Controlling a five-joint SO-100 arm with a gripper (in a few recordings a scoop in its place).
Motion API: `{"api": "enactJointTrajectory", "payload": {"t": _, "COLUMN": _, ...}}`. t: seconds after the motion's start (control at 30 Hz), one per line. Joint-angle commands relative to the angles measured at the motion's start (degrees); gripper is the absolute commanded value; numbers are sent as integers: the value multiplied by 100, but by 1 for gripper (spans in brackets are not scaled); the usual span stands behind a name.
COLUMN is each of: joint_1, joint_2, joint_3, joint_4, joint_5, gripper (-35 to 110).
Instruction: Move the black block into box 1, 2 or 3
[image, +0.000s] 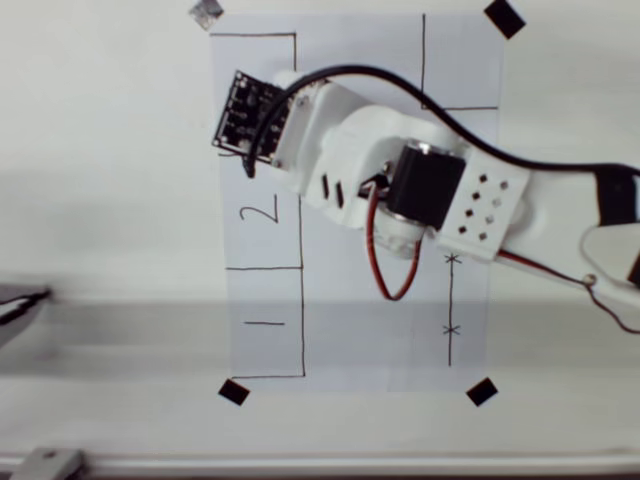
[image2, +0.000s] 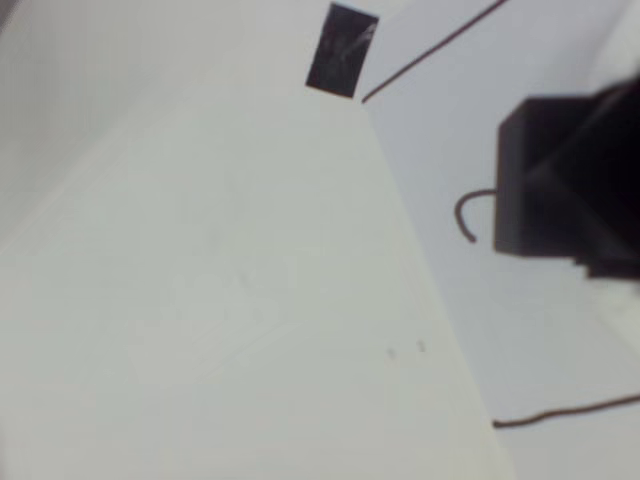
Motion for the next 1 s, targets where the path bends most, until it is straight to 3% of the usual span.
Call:
{"api": "enactJointTrajectory", "payload": {"t": 0.0, "joint_1": 132, "joint_2": 185, "joint_3": -404, "joint_4": 0, "joint_5": 18, "gripper": 0}}
{"api": "enactJointTrajectory", "payload": {"t": 0.23, "joint_1": 132, "joint_2": 158, "joint_3": -404, "joint_4": -26, "joint_5": 35, "gripper": 1}}
{"api": "enactJointTrajectory", "payload": {"t": 0.57, "joint_1": 132, "joint_2": 158, "joint_3": -404, "joint_4": -9, "joint_5": 62, "gripper": 21}}
{"api": "enactJointTrajectory", "payload": {"t": 0.97, "joint_1": 70, "joint_2": 448, "joint_3": -141, "joint_4": 9, "joint_5": 149, "gripper": 22}}
